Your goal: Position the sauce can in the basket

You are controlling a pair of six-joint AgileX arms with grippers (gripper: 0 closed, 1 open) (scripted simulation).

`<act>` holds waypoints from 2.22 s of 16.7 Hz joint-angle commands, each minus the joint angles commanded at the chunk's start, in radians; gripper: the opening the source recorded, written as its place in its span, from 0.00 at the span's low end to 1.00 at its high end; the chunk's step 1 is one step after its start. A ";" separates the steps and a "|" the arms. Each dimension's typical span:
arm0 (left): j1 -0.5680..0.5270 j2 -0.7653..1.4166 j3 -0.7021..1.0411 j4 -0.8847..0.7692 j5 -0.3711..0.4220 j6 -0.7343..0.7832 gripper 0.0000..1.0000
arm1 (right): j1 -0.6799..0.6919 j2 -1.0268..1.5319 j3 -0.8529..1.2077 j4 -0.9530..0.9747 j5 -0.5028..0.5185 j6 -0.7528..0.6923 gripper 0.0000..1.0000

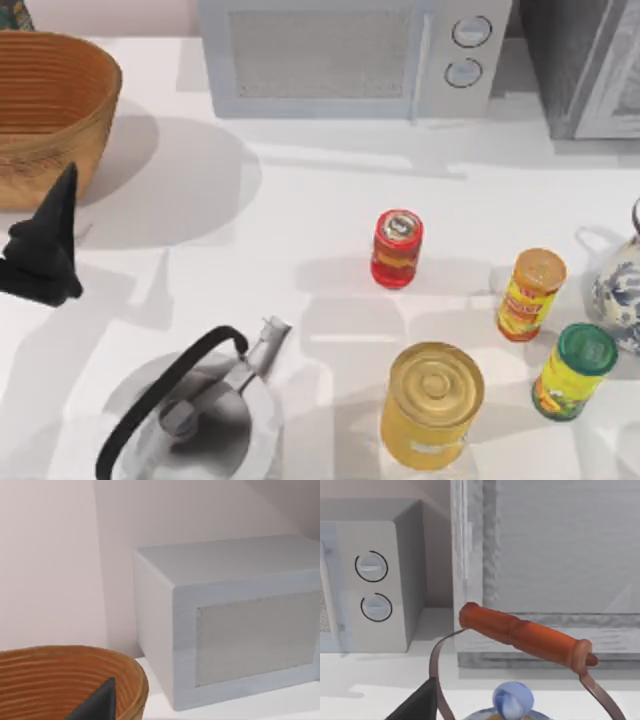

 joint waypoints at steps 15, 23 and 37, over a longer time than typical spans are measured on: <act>-0.167 1.468 0.653 0.969 0.631 0.112 1.00 | 0.000 0.000 0.000 0.000 0.000 0.000 1.00; -0.274 1.903 0.729 1.145 0.846 0.027 1.00 | 0.000 0.000 0.000 0.000 0.000 0.000 1.00; -0.268 1.990 0.819 1.118 0.882 0.012 1.00 | 0.000 0.000 0.000 0.000 0.000 0.000 1.00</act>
